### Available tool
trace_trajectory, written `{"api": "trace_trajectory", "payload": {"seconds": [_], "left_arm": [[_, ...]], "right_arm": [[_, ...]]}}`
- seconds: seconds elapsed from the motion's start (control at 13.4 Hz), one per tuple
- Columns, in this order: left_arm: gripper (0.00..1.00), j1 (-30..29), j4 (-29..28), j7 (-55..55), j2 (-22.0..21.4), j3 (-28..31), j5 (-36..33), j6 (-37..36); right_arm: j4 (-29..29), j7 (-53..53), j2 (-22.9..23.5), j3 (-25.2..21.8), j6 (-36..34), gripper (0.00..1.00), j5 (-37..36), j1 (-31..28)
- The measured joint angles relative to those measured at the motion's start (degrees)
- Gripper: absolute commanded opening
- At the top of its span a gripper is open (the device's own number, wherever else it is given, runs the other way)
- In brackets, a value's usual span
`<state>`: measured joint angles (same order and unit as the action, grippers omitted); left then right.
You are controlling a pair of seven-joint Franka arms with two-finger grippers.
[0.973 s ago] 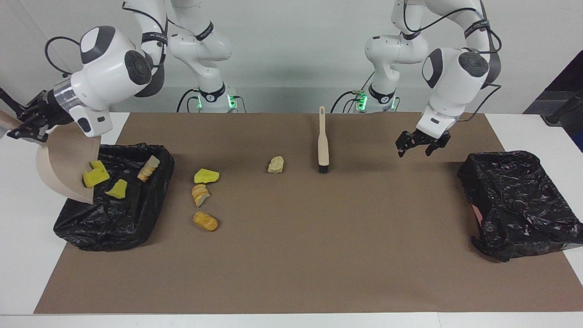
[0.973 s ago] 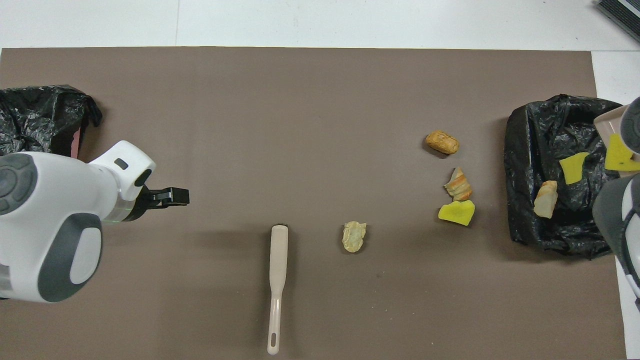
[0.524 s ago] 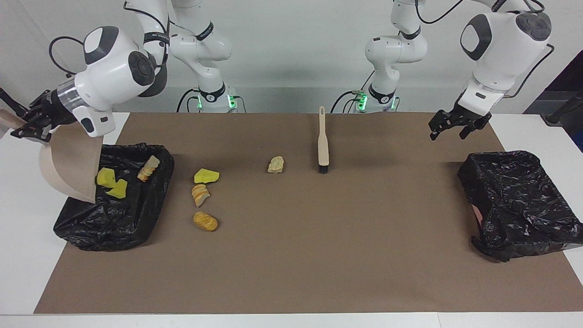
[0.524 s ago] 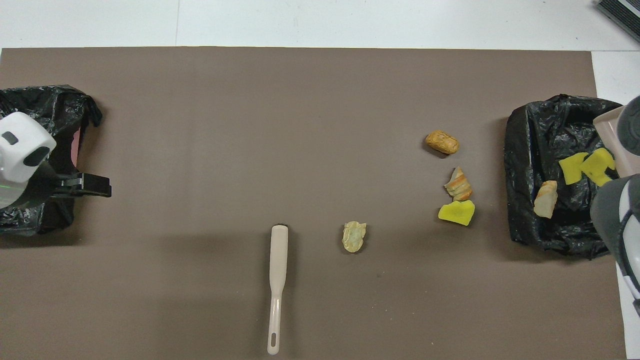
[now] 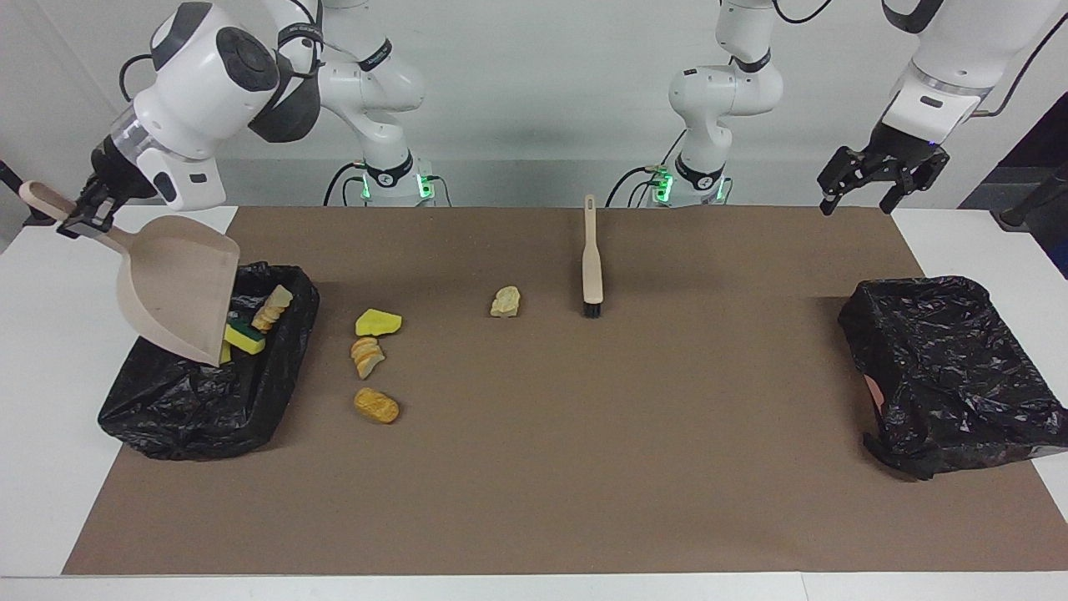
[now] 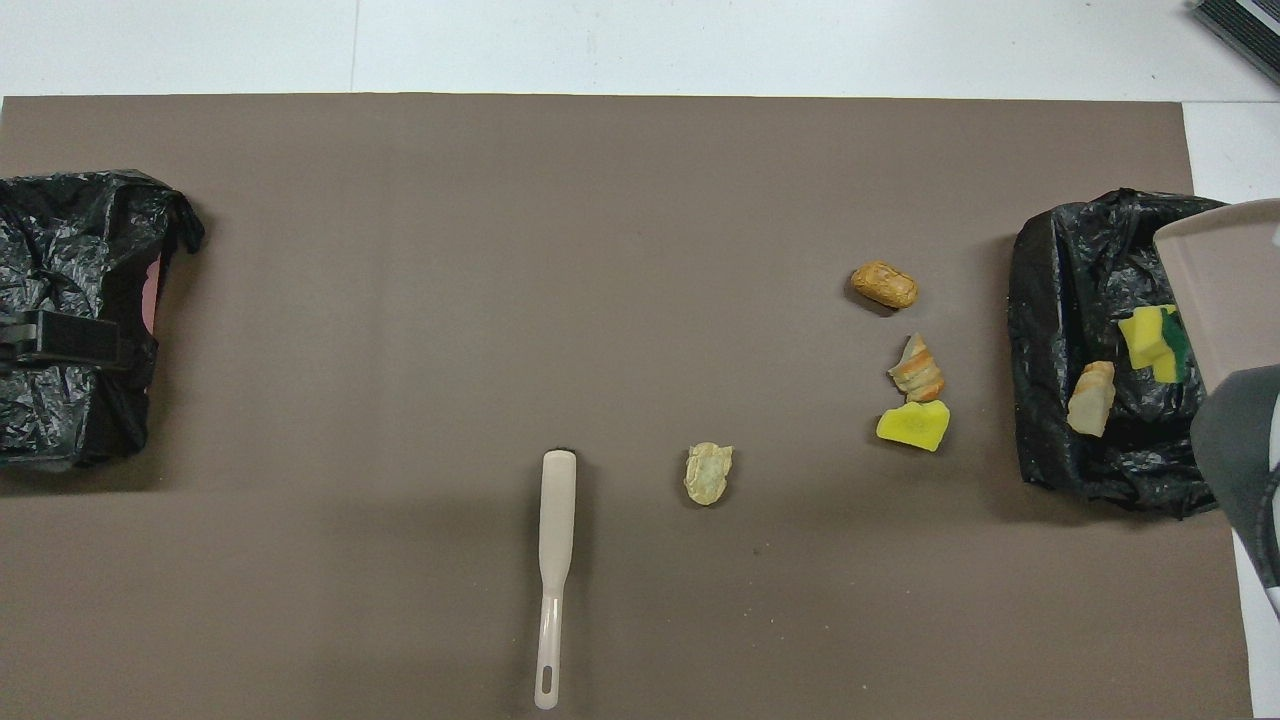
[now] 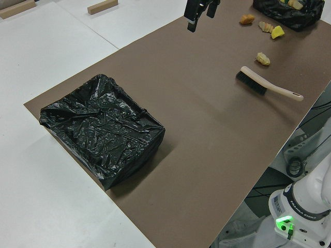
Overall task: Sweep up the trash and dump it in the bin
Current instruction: 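Tip the dustpan into the trash bag while the left gripper withdraws, then bring the dustpan back and lower it onto the table center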
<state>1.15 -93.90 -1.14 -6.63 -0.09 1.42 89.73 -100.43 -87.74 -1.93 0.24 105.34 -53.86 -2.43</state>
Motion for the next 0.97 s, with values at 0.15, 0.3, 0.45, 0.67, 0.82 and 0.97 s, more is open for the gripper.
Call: {"api": "trace_trajectory", "payload": {"seconds": [0.15, 0.3, 0.45, 0.67, 0.82, 0.97], "left_arm": [[1.0, 0.0, 0.28, 0.06, 0.03, -0.06, 0.0, -0.91], [1.0, 0.0, 0.32, 0.07, 0.04, -0.03, 0.0, -0.96], [1.0, -0.01, 0.49, 0.07, 0.02, 0.0, 0.0, -1.01], [1.0, -0.01, 0.51, 0.13, 0.02, 0.0, 0.0, -1.01], [1.0, -0.01, 0.51, 0.19, -0.01, 0.0, 0.0, -1.03], [1.0, -0.01, 0.51, 0.24, -0.02, 0.0, 0.0, -1.17]], "right_arm": [[0.03, 0.0, -0.06, 0.0, -0.01, 0.0, 6.53, 0.01], [0.01, 0.0, 0.01, -0.02, -0.02, 0.0, 14.59, -0.01], [0.01, 0.0, 0.12, -0.02, -0.01, 0.0, 23.29, -0.01], [-0.42, 1.66, 0.81, 0.02, 0.0, 0.0, 34.93, 0.05], [-1.47, 8.64, 1.97, 0.1, 0.56, 0.0, 37.26, 1.11], [-2.84, 20.39, 3.54, 0.24, 1.72, 0.0, 37.48, 4.04]]}}
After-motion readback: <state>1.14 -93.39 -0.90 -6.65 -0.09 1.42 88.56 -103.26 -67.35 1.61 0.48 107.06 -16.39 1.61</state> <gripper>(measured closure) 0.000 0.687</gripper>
